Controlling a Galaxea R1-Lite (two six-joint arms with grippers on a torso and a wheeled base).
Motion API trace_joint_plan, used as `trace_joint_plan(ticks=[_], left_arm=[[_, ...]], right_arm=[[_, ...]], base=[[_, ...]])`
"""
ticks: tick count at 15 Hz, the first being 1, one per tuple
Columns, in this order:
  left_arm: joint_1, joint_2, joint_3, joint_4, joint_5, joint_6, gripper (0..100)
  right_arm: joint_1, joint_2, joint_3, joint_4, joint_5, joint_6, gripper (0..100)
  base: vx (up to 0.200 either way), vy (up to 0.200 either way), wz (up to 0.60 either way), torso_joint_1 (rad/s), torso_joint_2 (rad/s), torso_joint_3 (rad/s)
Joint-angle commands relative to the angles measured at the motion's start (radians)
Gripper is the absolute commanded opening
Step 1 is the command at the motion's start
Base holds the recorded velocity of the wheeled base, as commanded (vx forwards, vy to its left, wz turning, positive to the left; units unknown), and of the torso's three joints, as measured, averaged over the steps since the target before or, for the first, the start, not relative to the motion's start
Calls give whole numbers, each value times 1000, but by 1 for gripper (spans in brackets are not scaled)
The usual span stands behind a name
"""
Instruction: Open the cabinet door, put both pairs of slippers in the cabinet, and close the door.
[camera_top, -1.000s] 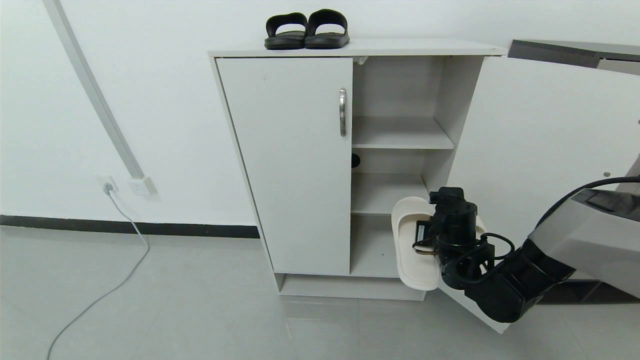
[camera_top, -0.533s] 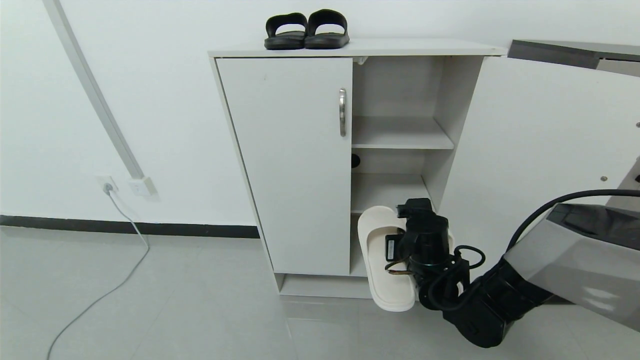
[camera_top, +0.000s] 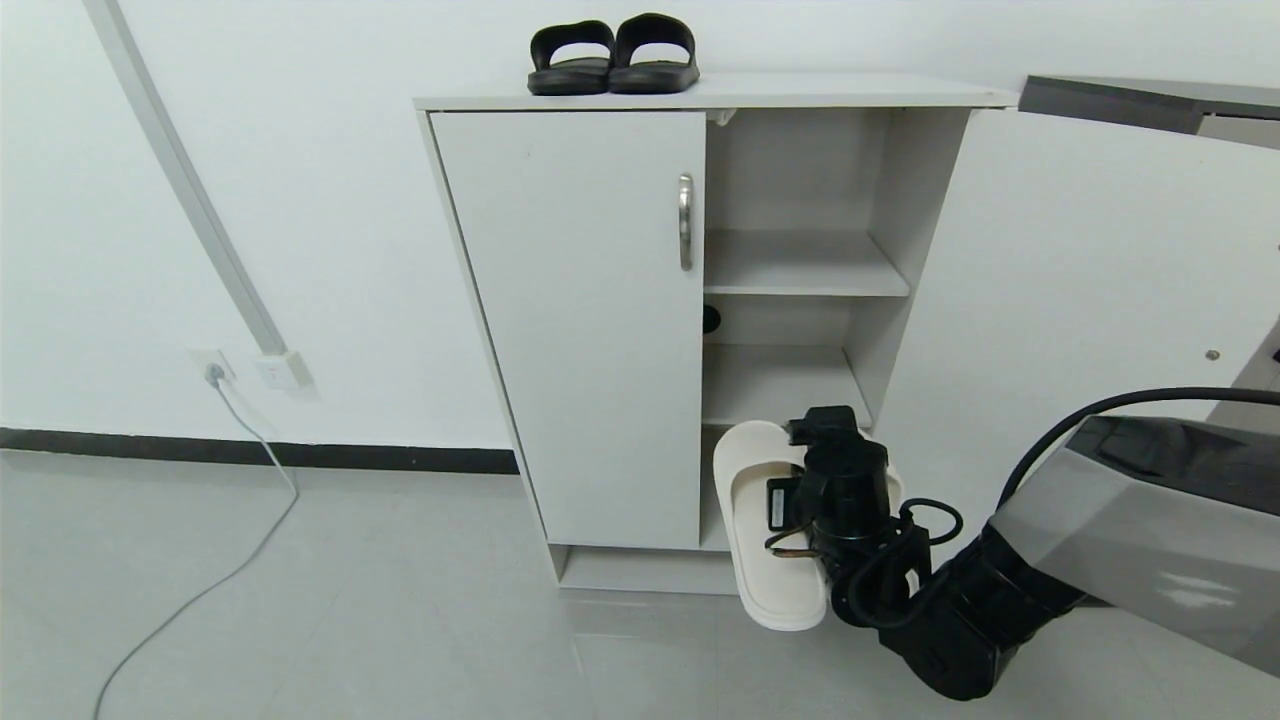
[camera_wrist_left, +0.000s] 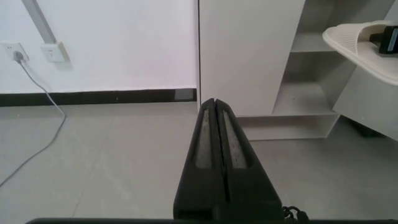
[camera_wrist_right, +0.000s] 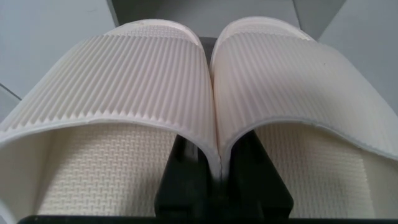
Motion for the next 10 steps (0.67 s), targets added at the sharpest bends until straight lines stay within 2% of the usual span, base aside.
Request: trace_joint_plan(ticks=[1,6,10], left_arm=[[0,1,0,0,0,-1,0],[0,1,0,0,0,-1,0],[0,1,0,0,2,0,0]], right_arm=[[0,3,2,-1,0,-1,0],[0,2,2,-1,2,-1,0],[2,-6,48,-110,74,-14,0]], base=[[0,0,0,2,2,-139],[0,0,0,1,1,-183],[0,0,0,2,1,-201]])
